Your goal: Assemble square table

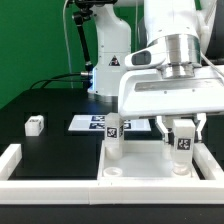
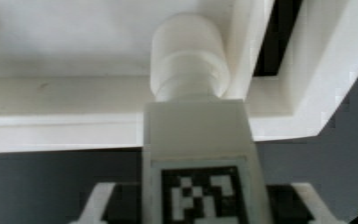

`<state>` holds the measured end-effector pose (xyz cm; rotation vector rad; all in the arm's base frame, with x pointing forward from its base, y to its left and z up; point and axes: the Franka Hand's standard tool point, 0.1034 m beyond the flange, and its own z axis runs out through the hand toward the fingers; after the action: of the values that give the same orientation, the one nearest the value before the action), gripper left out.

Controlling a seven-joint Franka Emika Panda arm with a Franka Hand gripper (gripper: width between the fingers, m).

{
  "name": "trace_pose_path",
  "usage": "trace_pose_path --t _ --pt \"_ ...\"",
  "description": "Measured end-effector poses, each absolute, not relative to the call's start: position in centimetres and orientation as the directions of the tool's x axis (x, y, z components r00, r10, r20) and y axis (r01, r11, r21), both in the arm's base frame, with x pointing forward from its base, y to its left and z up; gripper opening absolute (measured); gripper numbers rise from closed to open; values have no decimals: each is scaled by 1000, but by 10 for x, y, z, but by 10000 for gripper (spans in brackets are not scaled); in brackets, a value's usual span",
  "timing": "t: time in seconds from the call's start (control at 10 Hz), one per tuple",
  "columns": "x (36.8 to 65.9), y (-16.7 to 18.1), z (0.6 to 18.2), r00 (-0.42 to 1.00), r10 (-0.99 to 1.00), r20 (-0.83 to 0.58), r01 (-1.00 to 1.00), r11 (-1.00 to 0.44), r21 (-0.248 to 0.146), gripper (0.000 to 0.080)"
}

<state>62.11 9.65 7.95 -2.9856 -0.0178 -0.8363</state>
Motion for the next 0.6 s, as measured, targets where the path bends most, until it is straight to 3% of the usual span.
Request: trace_pose_path --t 0.6 --pt "618 96 66 858 5 513 23 -999 -29 285"
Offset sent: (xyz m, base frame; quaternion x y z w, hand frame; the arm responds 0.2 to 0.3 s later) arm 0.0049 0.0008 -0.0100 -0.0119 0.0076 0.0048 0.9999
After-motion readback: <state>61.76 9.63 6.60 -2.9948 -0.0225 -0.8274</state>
